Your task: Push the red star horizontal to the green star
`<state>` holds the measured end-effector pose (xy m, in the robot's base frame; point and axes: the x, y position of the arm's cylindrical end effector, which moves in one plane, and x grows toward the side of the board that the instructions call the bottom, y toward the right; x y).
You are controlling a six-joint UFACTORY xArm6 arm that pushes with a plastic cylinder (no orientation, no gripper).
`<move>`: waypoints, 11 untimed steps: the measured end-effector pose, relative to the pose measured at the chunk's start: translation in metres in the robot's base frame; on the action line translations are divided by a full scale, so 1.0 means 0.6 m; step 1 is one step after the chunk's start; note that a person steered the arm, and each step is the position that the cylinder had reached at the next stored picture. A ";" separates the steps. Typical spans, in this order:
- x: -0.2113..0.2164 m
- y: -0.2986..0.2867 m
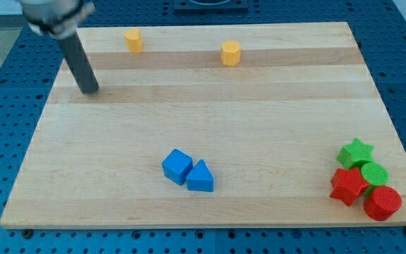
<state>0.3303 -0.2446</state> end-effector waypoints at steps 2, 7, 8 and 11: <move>-0.169 0.124; -0.097 0.335; -0.070 0.361; 0.056 0.432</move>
